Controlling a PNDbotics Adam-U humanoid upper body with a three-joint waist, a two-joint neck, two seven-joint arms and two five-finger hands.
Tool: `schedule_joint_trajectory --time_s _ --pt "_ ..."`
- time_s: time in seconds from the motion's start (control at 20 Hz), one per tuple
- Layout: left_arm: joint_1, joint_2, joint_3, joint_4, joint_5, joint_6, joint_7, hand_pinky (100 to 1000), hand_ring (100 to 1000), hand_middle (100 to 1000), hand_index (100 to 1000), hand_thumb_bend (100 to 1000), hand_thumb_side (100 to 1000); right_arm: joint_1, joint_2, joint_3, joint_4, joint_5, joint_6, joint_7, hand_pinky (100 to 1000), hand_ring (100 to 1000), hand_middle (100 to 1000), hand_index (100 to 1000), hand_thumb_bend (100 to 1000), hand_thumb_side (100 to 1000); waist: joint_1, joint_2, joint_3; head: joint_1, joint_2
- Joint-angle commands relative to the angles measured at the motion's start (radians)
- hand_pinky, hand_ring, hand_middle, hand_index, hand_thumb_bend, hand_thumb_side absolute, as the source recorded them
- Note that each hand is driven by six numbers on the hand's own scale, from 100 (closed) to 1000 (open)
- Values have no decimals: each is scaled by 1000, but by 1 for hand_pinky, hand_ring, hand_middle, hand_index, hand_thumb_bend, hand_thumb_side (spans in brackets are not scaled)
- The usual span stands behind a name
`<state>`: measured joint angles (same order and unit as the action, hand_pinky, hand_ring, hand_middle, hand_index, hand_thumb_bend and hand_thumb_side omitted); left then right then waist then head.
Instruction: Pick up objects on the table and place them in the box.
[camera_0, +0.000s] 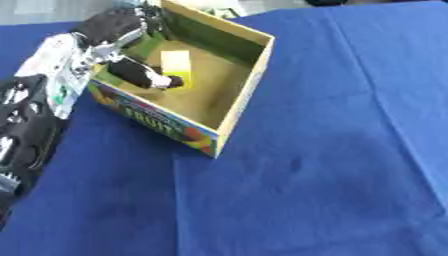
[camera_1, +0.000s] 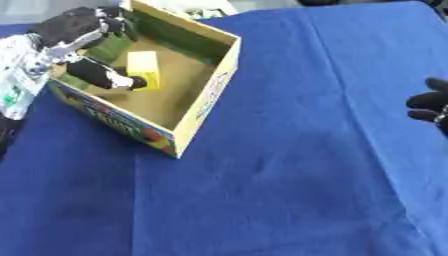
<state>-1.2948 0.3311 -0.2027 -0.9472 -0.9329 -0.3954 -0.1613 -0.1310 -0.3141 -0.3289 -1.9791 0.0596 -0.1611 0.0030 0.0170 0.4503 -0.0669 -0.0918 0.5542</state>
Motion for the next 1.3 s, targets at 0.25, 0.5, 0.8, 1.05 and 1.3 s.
schedule_joint_trajectory --time_s 0.25,0.5,0.8,1.05,1.3 --pt "22 129 -24 -432 325 96 -36 626 686 814 733 538 571 12 -29 -24 -21 10 4 -20 712 722 629 846 100 1000 -3 -55 34 -32 24" --pt "115 230 -16 -711 496 230 -45 628 690 807 733 520 554 14 -40 -25 -21 13 1 -27 713 724 631 846 100 1000 -10 -78 63 -45 31" --pt "299 338 4 -952 601 329 -22 610 688 825 726 422 565 13 -48 -25 -21 12 -5 -32 713 725 632 846 100 1000 -27 -90 91 -53 34" --pt "462 380 17 -1049 648 269 -65 607 684 827 722 377 579 12 -48 -23 -21 10 -9 -34 714 725 632 845 100 1000 -44 -95 107 -56 35" --pt "582 374 33 -1053 657 172 -65 607 677 822 721 318 641 16 -46 -23 -21 10 -9 -35 715 725 632 845 100 1000 -59 -104 123 -56 36"
